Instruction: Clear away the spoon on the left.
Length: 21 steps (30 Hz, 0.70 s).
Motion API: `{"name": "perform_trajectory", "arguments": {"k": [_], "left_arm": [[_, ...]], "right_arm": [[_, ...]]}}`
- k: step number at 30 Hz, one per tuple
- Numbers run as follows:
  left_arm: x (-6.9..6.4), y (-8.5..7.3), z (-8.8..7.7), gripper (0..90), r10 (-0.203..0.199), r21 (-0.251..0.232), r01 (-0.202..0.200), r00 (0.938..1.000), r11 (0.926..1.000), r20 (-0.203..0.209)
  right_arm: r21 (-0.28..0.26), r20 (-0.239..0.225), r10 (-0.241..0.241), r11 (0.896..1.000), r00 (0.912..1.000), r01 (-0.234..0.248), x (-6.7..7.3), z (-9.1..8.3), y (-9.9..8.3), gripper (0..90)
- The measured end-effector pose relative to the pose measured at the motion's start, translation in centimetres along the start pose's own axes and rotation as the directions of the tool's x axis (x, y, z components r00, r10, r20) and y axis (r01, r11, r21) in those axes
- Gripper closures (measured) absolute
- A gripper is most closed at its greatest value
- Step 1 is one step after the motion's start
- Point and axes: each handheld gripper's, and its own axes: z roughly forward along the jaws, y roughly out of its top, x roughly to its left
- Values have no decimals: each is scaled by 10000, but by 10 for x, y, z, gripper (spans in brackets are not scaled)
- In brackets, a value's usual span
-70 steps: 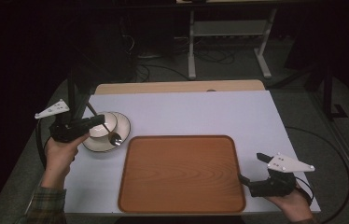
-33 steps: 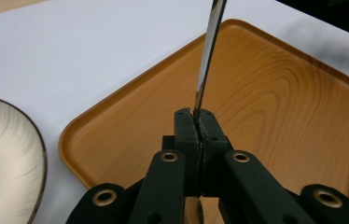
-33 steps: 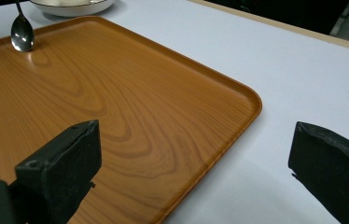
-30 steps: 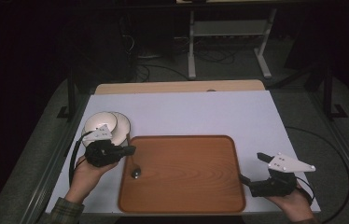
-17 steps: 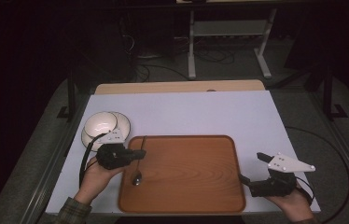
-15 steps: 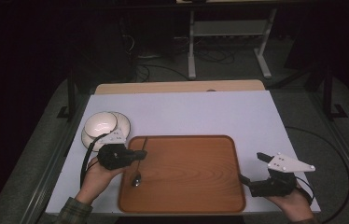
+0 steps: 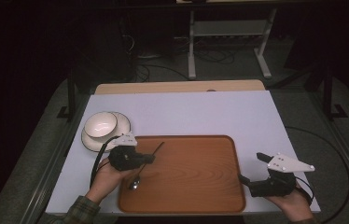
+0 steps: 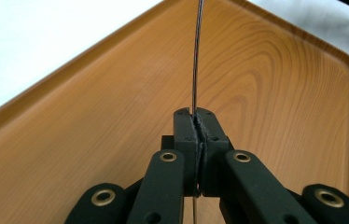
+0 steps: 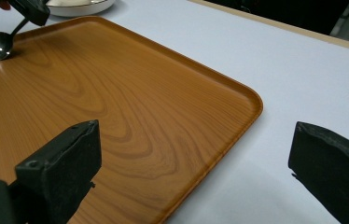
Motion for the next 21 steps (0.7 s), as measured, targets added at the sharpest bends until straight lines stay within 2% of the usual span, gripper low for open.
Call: {"name": "perform_trajectory", "arguments": {"k": [12, 16, 21], "left_arm": [[5, -2, 21, 868, 1, 683, -6, 10000, 9977, 76], [5, -4, 27, 863, 148, 1076, -152, 9999, 9941, 39], [4, -4, 33, 854, 322, 1325, -320, 9995, 9907, 4]], "right_arm": [[0, -16, -1, 10000, 10000, 1, 0, 0, 0, 20], [-1, -27, -10, 10000, 10000, 10, 1, 1, 0, 20], [-7, -15, 3, 10000, 10000, -3, 0, 0, 0, 20]]}}
